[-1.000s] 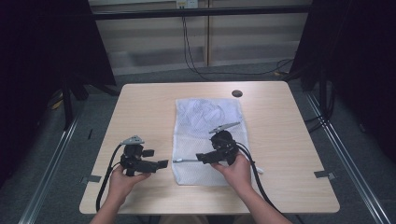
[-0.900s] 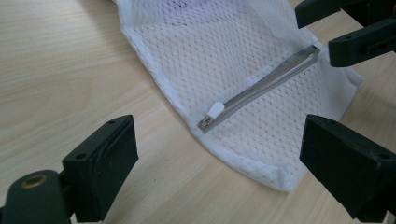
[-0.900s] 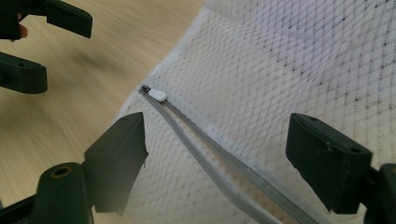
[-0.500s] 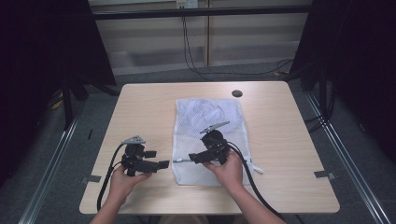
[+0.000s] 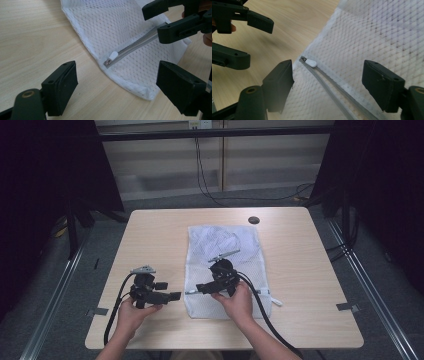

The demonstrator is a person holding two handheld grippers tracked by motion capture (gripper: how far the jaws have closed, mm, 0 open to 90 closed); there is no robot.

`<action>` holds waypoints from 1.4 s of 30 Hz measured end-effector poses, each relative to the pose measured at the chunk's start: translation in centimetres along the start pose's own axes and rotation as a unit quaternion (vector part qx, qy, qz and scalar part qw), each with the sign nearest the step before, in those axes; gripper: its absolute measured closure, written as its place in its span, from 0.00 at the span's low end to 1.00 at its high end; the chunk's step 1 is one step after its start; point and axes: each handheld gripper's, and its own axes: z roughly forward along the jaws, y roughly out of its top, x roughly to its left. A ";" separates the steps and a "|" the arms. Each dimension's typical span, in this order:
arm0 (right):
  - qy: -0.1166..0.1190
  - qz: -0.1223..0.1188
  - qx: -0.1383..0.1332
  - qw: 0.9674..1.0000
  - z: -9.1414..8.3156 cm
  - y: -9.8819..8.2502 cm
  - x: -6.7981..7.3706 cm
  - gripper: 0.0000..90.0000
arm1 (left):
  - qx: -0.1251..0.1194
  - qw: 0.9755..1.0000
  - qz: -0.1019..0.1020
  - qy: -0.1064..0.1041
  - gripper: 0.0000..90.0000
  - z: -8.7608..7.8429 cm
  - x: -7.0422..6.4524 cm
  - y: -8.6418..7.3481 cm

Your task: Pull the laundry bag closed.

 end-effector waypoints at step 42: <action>0.063 0.068 0.042 0.995 4.4 0.4 0.6 0.69 | 0.013 1.000 -0.003 -0.001 0.19 0.1 0.1 0.0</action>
